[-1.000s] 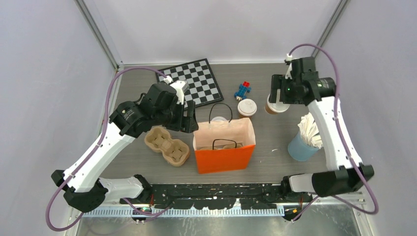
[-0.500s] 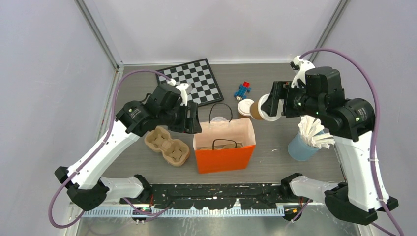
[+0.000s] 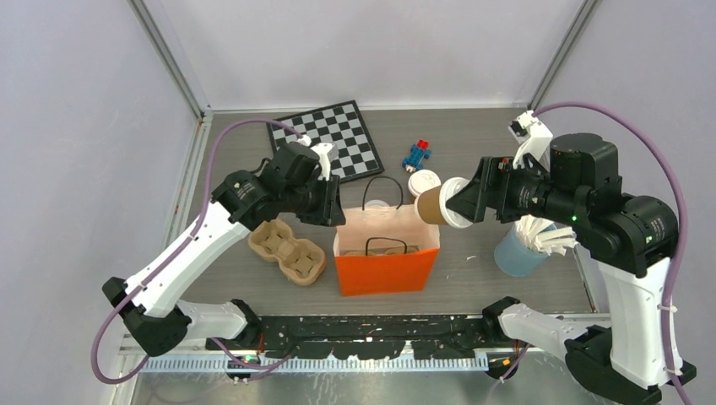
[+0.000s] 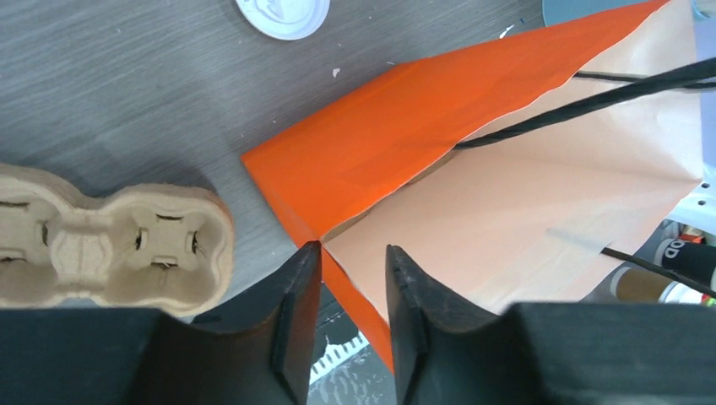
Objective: Pack the takeout coffee
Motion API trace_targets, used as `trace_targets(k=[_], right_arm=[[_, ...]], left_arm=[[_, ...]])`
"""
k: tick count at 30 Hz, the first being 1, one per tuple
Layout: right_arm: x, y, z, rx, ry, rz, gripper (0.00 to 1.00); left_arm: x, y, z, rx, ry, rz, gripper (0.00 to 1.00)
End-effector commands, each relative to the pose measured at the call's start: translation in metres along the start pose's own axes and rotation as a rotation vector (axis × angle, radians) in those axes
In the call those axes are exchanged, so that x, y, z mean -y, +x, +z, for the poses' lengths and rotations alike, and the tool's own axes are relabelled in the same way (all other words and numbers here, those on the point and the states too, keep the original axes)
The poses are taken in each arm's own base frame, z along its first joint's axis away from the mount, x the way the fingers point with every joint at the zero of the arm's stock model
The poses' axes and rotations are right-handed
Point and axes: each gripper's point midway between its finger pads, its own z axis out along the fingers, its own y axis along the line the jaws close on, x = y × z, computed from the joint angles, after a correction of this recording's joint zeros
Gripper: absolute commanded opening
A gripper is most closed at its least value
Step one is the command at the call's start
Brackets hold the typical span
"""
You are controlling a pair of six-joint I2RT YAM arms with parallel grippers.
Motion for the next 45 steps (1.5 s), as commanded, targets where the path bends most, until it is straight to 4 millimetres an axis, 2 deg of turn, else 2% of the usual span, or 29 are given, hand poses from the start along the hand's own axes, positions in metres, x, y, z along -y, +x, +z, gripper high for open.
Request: trace_targets(k=[1,4,6,19,27,32,34,38,40,42,45], right_arm=[[-0.023,0.004,0.001,-0.021,-0.139,-0.023,0.73],[-0.024,0.008,0.007,-0.04,-0.153,-0.023,0.73],[-0.024,0.011,0.012,-0.051,-0.159,-0.025,0.72],[-0.024,0.028,0.04,-0.089,-0.129,-0.124,0.71],[-0.021,0.022,0.066,-0.064,-0.055,-0.287,0.7],[-0.025,0.033,0.086,-0.104,-0.021,-0.425,0.71],[-0.028,0.038,0.092,-0.115,0.003,-0.482,0.71],[-0.031,0.05,0.101,-0.133,0.031,-0.576,0.7],[-0.034,0.057,0.102,-0.138,0.036,-0.619,0.7],[-0.037,0.063,0.102,-0.134,0.042,-0.668,0.69],[-0.039,0.069,0.102,-0.121,0.065,-0.731,0.7]], left_arm=[[0.009,-0.017,0.002,0.079,0.055,0.049,0.3],[0.01,-0.022,0.001,0.114,0.066,0.069,0.16],[0.012,-0.025,0.0,0.137,0.077,0.085,0.11],[0.028,-0.044,-0.001,0.252,0.172,0.135,0.02],[0.04,-0.066,0.001,0.376,0.229,0.171,0.01],[0.038,-0.069,-0.001,0.399,0.223,0.2,0.02],[0.035,-0.069,-0.003,0.396,0.207,0.206,0.06],[0.017,-0.059,-0.011,0.356,0.121,0.172,0.26],[0.009,-0.05,-0.021,0.331,0.088,0.146,0.36],[0.004,-0.039,-0.032,0.303,0.064,0.103,0.41],[0.008,-0.017,-0.04,0.225,0.108,0.064,0.51]])
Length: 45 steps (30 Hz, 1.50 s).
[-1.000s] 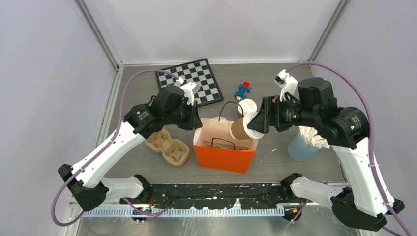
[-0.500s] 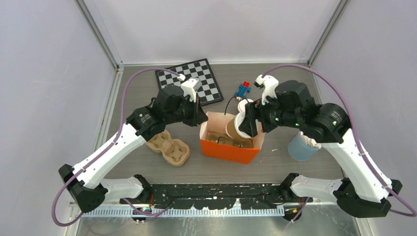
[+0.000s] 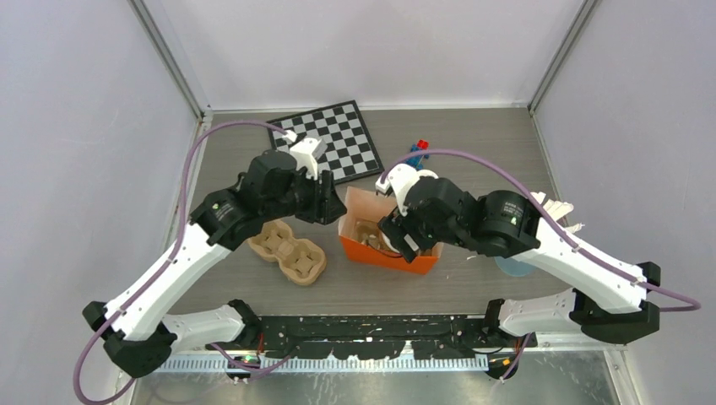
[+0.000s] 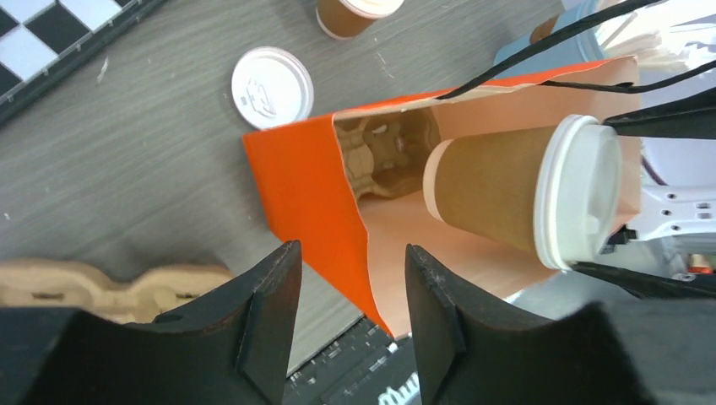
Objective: Pack the takeout coffee
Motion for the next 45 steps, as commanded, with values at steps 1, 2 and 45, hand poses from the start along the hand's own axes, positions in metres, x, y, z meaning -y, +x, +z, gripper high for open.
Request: trace_targets(k=[1,2,45], right_arm=[[0.004,-0.01,-0.003,0.072,0.095,-0.089,0.7],[0.002,-0.011,-0.003,0.076,0.1,-0.105,0.7],[-0.044,0.019,0.02,0.05,0.039,-0.262,0.68]], left_arm=[[0.009,0.015,-0.035,-0.065,0.035,-0.082,0.54],[0.012,0.023,-0.036,-0.1,0.051,-0.101,0.56],[-0.002,0.008,0.011,0.022,0.051,0.096,0.43]])
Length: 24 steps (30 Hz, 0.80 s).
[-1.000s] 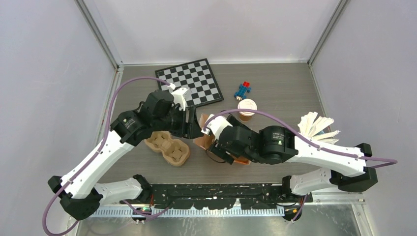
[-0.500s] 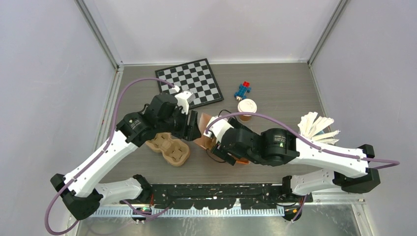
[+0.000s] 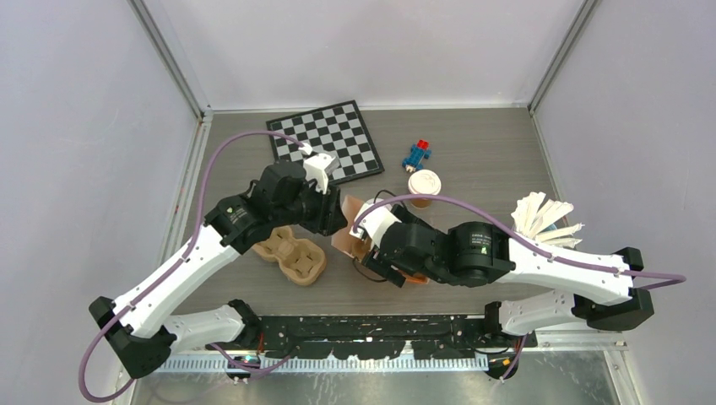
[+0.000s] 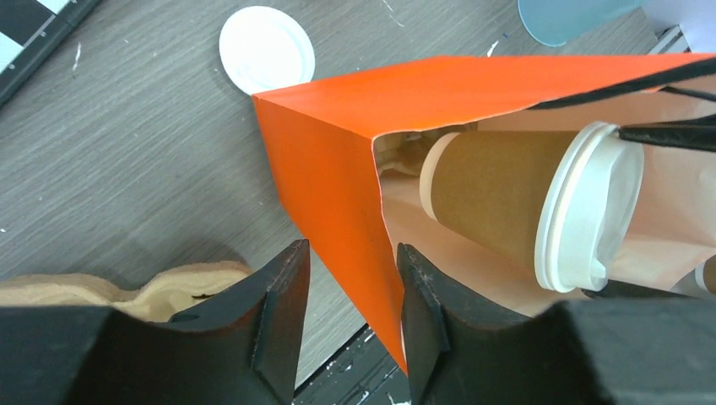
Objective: Pack the takeout coffee
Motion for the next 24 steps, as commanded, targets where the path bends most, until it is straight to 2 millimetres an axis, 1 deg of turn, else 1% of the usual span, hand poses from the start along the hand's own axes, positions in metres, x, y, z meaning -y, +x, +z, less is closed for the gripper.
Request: trace_targets(k=[1,3,5,6,9,12,14,17,20,24], right_arm=[[0.0,-0.004,-0.002,0.026,0.005,0.025,0.68],[0.001,-0.001,-0.002,0.022,0.012,0.023,0.68],[0.003,-0.001,-0.002,0.028,0.015,0.02,0.68],[0.004,-0.003,-0.003,0.035,0.018,0.017,0.68],[0.012,-0.012,-0.006,0.062,0.05,-0.003,0.69],[0.018,-0.022,-0.007,0.08,0.084,-0.022,0.69],[0.017,-0.025,-0.004,0.09,0.086,-0.025,0.7],[0.015,-0.024,0.004,0.078,0.095,-0.072,0.7],[0.013,-0.026,0.011,0.07,0.101,-0.102,0.7],[0.006,-0.024,0.021,0.065,0.085,-0.127,0.7]], left_arm=[[0.004,-0.035,-0.001,0.127,0.0,-0.003,0.42],[0.005,-0.038,0.001,0.138,0.003,-0.002,0.35],[0.006,-0.039,0.003,0.139,0.007,0.002,0.2],[0.008,-0.04,0.002,0.14,0.018,0.011,0.13],[0.022,-0.04,-0.004,0.154,0.107,0.059,0.01],[0.032,-0.035,-0.012,0.191,0.178,0.084,0.0],[0.033,-0.03,-0.015,0.224,0.2,0.093,0.0],[0.033,-0.026,-0.023,0.287,0.218,0.103,0.0],[0.03,-0.021,-0.021,0.317,0.222,0.098,0.0],[0.034,-0.022,-0.026,0.362,0.255,0.123,0.0]])
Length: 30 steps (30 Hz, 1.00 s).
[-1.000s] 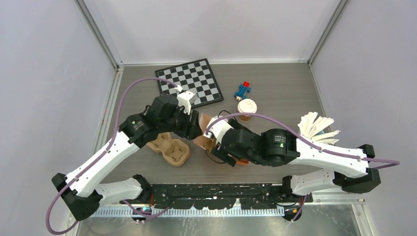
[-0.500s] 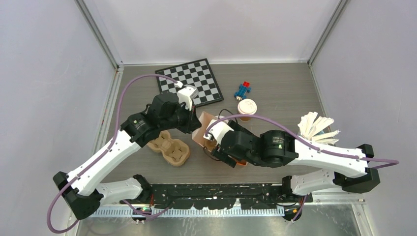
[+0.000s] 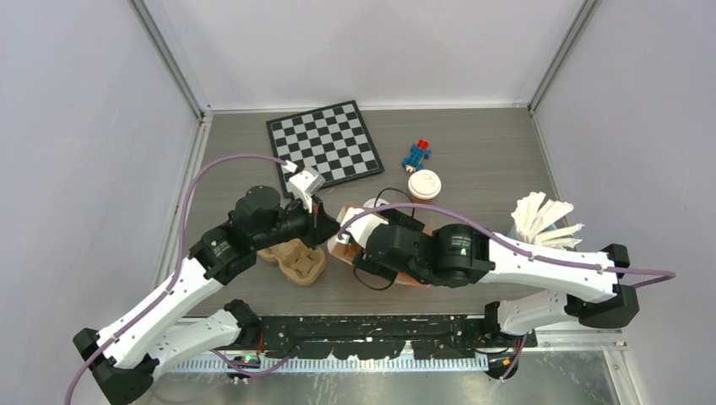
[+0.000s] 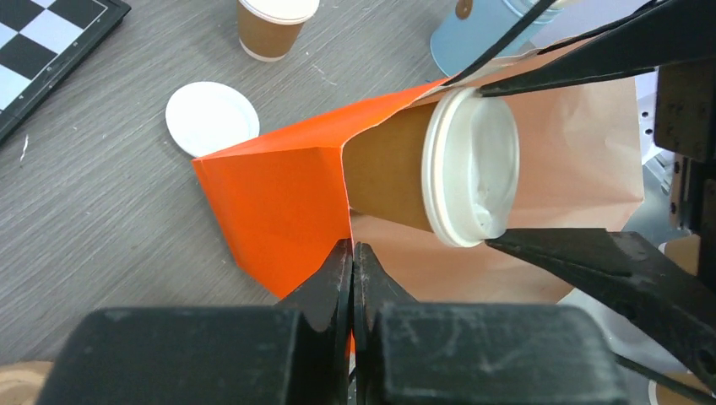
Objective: Pack the takeout coffee
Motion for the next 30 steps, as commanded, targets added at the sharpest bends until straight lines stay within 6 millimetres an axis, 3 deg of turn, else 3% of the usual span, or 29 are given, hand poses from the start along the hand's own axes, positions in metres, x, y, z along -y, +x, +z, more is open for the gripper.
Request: trace_targets(k=[1,7,9,11,14,18,27,30], right_arm=[[-0.003,-0.015,0.006,0.058,0.001,-0.017,0.7],[-0.011,0.001,0.014,0.019,-0.018,-0.046,0.69],[-0.012,0.009,0.015,0.007,-0.019,-0.05,0.69],[-0.011,0.015,0.014,0.008,-0.014,-0.046,0.68],[-0.01,0.022,0.014,0.004,-0.003,-0.048,0.68],[-0.006,0.024,0.016,0.013,0.02,-0.057,0.69],[-0.006,0.031,0.024,0.007,0.046,-0.102,0.69],[-0.008,0.031,0.025,0.004,0.027,-0.126,0.69]], left_arm=[[0.015,-0.032,-0.003,0.173,0.082,0.079,0.0],[0.01,-0.034,-0.004,0.212,0.059,0.073,0.02],[0.008,-0.025,-0.004,0.164,0.042,0.026,0.23],[-0.003,-0.008,-0.006,0.066,-0.032,-0.042,0.36],[-0.005,-0.006,-0.018,-0.012,-0.098,-0.122,0.45],[0.006,-0.007,-0.02,-0.055,-0.068,-0.174,0.49],[0.002,0.013,-0.015,-0.141,-0.092,-0.234,0.48],[0.002,0.018,-0.015,-0.154,-0.082,-0.225,0.39]])
